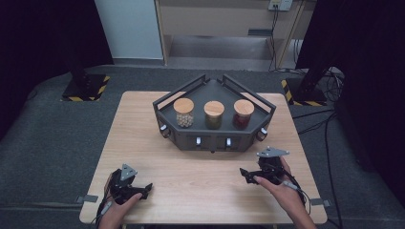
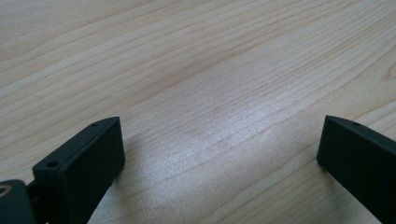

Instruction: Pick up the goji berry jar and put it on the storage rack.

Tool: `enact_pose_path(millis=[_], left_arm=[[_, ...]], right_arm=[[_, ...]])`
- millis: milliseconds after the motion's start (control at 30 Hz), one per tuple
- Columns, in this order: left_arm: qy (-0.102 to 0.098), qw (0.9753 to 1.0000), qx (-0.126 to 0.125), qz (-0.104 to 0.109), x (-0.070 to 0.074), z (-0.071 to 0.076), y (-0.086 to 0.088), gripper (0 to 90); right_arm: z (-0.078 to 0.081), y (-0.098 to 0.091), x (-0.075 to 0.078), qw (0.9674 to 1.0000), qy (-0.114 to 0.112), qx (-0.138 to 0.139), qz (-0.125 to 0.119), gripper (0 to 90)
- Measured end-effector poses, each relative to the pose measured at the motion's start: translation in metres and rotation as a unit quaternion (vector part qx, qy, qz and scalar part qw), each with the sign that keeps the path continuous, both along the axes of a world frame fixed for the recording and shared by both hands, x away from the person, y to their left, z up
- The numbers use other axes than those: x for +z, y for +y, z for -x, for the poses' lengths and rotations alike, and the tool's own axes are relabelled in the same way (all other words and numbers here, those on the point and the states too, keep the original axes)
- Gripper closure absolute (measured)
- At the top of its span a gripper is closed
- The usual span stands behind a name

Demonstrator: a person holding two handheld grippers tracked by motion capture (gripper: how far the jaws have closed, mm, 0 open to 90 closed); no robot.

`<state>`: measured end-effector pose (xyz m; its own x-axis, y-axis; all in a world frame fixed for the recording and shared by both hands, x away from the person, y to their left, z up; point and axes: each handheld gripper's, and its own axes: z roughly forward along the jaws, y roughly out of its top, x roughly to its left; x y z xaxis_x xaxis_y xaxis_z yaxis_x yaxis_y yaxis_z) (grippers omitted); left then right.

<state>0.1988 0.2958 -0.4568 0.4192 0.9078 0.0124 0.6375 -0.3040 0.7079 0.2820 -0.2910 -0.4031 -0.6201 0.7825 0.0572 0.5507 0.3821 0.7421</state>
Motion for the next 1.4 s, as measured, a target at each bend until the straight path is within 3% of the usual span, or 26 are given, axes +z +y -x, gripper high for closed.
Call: enact_pose_path(millis=[567,1067,1267,1400], left_arm=[[0.0,1.0,0.0,0.0,0.0,0.0,0.0,0.0],[0.0,1.0,0.0,0.0,0.0,0.0,0.0,0.0],[0.0,1.0,0.0,-0.001,0.0,0.001,0.0,0.0],[0.0,1.0,0.001,-0.001,0.0,0.001,0.0,0.0]], right_arm=[[0.009,0.013,-0.02,0.9996,0.02,0.021,0.0,4.3],[0.017,0.027,-0.037,0.9989,0.027,0.033,0.018,4.2],[0.02,0.033,-0.047,0.9987,0.024,0.033,0.03,3.4],[0.024,0.036,-0.052,0.9987,0.01,0.035,0.037,1.8]])
